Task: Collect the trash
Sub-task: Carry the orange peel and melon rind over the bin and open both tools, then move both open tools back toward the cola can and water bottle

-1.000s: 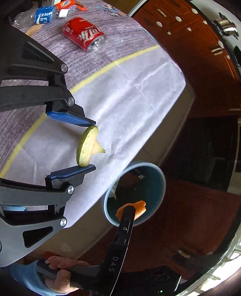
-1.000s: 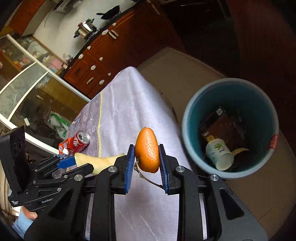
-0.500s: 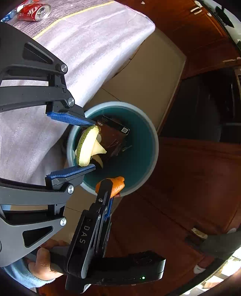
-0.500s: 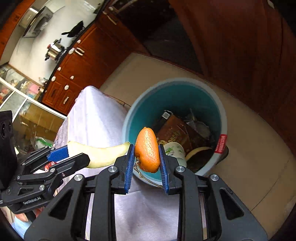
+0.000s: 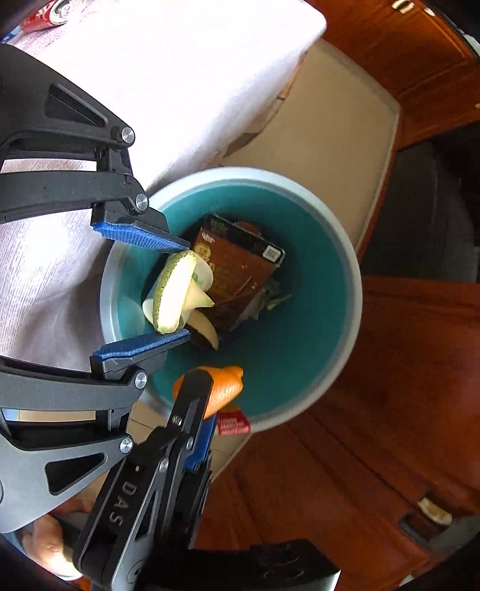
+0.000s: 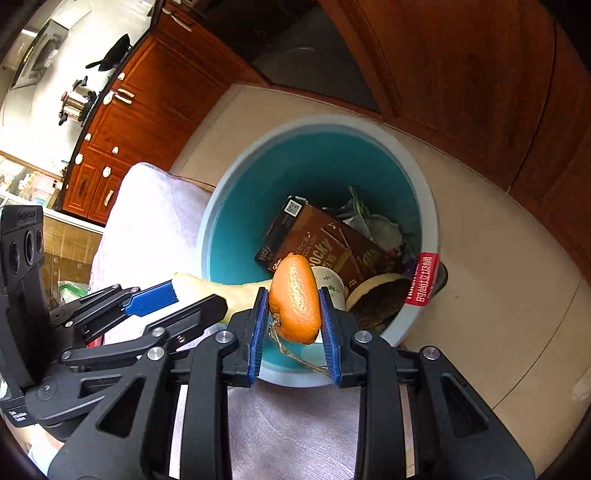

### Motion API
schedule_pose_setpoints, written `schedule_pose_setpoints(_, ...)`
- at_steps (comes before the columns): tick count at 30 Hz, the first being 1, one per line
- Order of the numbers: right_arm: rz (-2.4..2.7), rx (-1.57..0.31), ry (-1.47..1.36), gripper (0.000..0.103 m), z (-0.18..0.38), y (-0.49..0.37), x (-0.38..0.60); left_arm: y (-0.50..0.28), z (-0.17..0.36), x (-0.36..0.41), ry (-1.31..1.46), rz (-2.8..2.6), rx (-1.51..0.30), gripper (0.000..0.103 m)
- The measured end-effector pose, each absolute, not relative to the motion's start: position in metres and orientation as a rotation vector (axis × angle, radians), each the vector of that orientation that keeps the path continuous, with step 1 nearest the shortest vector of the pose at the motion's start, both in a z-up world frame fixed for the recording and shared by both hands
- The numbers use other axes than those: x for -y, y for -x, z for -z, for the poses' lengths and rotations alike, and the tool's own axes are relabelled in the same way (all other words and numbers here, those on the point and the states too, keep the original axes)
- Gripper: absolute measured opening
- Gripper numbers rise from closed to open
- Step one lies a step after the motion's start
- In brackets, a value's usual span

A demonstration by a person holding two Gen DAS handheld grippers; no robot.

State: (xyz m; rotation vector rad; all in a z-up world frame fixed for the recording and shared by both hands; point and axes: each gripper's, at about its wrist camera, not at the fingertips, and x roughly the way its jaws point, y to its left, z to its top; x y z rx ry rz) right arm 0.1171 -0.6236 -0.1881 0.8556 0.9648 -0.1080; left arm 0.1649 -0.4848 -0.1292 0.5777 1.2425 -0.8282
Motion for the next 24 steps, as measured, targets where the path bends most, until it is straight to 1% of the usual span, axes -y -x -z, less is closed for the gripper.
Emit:
schedule_pose_setpoints(1,0.111,-0.967,-0.86,0.031,0.189,-0.118,0.623,-0.16,0.127,0.484,-0.573,0.823,-1.242,0.045)
schedule_pose_setpoints(2,0.111,-0.969,-0.866,0.036,0.19,-0.118,0.624,-0.161,0.125,0.482,-0.568,0.816,-1.232,0.048)
schedule_pose_setpoints(3,0.113,-0.969,-0.869,0.038,0.19,-0.118,0.624,-0.162,0.125,0.474,-0.565,0.807,-1.222,0.053)
schedule_pose_setpoints(4,0.118,-0.968,-0.87,0.042,0.19,-0.117,0.624,-0.163,0.122,0.471,-0.558,0.8,-1.211,0.055)
schedule_pose_setpoints(5,0.124,-0.964,-0.872,0.051,0.189,-0.116,0.625,-0.165,0.119,0.467,-0.546,0.795,-1.204,0.057)
schedule_pose_setpoints(6,0.131,-0.962,-0.873,0.055,0.188,-0.115,0.626,-0.166,0.116,0.464,-0.535,0.789,-1.2,0.061)
schedule_pose_setpoints(7,0.141,-0.961,-0.873,0.064,0.186,-0.114,0.626,-0.166,0.114,0.463,-0.525,0.781,-1.2,0.063)
schedule_pose_setpoints(8,0.149,-0.955,-0.874,0.069,0.184,-0.112,0.627,-0.167,0.112,0.46,-0.514,0.775,-1.2,0.067)
schedule_pose_setpoints(9,0.151,-0.949,-0.877,0.072,0.182,-0.111,0.627,-0.168,0.111,0.457,-0.505,0.778,-1.201,0.068)
schedule_pose_setpoints(10,0.151,-0.948,-0.882,0.078,0.181,-0.11,0.626,-0.168,0.11,0.455,-0.501,0.777,-1.203,0.068)
schedule_pose_setpoints(11,0.152,-0.947,-0.888,0.081,0.18,-0.109,0.626,-0.167,0.109,0.452,-0.502,0.772,-1.205,0.069)
schedule_pose_setpoints(13,0.163,-0.947,-0.891,0.085,0.177,-0.107,0.624,-0.163,0.104,0.447,-0.508,0.768,-1.205,0.072)
schedule_pose_setpoints(15,0.173,-0.951,-0.887,0.086,0.174,-0.105,0.622,-0.159,0.103,0.443,-0.512,0.77,-1.201,0.082)
schedule_pose_setpoints(18,0.174,-0.959,-0.884,0.087,0.17,-0.103,0.617,-0.149,0.095,0.434,-0.519,0.767,-1.176,0.091)
schedule_pose_setpoints(20,0.168,-0.962,-0.888,0.087,0.167,-0.102,0.613,-0.145,0.092,0.431,-0.52,0.768,-1.163,0.094)
schedule_pose_setpoints(24,0.162,-0.961,-0.876,0.088,0.16,-0.1,0.604,-0.136,0.083,0.419,-0.506,0.769,-1.155,0.096)
